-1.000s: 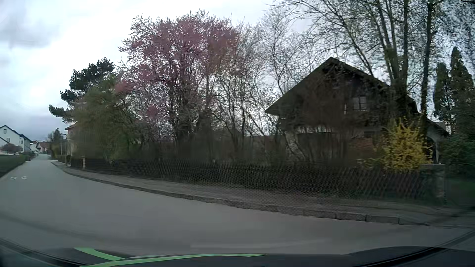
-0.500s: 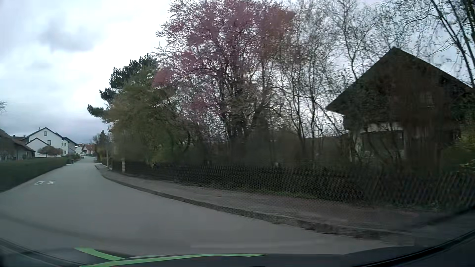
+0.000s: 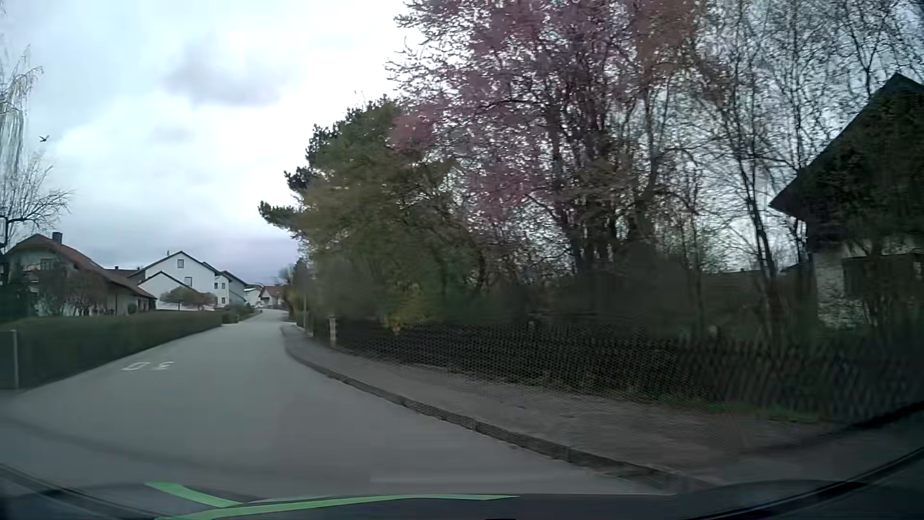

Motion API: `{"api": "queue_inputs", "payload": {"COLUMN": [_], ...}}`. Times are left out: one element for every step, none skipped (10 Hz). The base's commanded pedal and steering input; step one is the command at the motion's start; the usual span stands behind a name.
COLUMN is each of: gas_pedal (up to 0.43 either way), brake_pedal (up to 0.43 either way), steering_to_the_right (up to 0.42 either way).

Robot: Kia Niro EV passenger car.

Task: Follow the waypoints while adhering to traffic rules and regulations

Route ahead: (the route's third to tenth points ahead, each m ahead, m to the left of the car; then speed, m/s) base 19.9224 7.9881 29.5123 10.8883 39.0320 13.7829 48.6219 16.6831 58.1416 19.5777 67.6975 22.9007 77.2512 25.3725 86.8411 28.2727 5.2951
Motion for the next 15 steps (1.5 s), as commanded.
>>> {"api": "queue_inputs", "payload": {"gas_pedal": [0.118, 0.118, 0.118, 0.118, 0.118, 0.13, 0.13, 0.13, 0.13, 0.13, 0.13, 0.138, 0.15, 0.15, 0.15], "brake_pedal": [0.0, 0.0, 0.0, 0.0, 0.0, 0.0, 0.0, 0.0, 0.0, 0.0, 0.0, 0.0, 0.0, 0.0, 0.0], "steering_to_the_right": [-0.311, -0.311, -0.31, -0.306, -0.298, -0.285, -0.265, -0.243, -0.22, -0.192, -0.168, -0.142, -0.115, -0.096, -0.078]}}
